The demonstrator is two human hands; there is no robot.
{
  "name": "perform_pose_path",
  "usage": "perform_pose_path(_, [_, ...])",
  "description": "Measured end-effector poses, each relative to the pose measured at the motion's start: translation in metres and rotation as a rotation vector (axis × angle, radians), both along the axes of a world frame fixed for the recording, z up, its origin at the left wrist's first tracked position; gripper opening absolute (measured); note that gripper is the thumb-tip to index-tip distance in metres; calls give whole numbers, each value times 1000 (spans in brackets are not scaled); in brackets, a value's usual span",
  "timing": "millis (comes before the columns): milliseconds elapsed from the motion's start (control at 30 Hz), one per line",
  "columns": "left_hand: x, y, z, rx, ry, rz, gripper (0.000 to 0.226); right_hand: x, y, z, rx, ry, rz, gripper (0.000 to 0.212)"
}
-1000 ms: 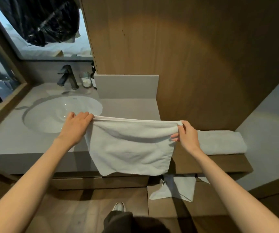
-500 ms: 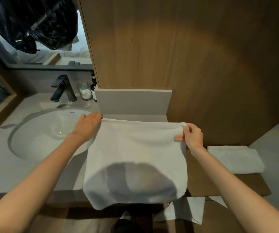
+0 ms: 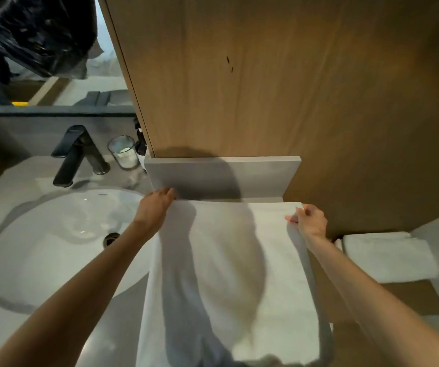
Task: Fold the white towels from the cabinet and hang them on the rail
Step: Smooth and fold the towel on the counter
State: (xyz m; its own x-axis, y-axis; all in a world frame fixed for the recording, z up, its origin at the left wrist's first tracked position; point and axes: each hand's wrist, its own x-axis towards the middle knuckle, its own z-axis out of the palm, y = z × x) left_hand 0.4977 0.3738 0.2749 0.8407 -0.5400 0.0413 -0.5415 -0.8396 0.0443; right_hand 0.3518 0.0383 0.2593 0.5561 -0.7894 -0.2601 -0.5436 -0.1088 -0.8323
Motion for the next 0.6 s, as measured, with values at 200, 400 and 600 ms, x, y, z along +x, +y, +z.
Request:
perform_pose_path(200, [10, 2, -16, 35, -82, -121, 42, 5, 3, -10, -121, 70, 33, 25])
perform_pose_path(400, [-37, -40, -38, -296, -84, -150, 27, 0, 69, -21, -604, -96, 489, 42])
perform_pose_path(600, [-77, -71, -76, -138, 180, 49, 58, 14, 116, -62, -728, 250, 794, 59])
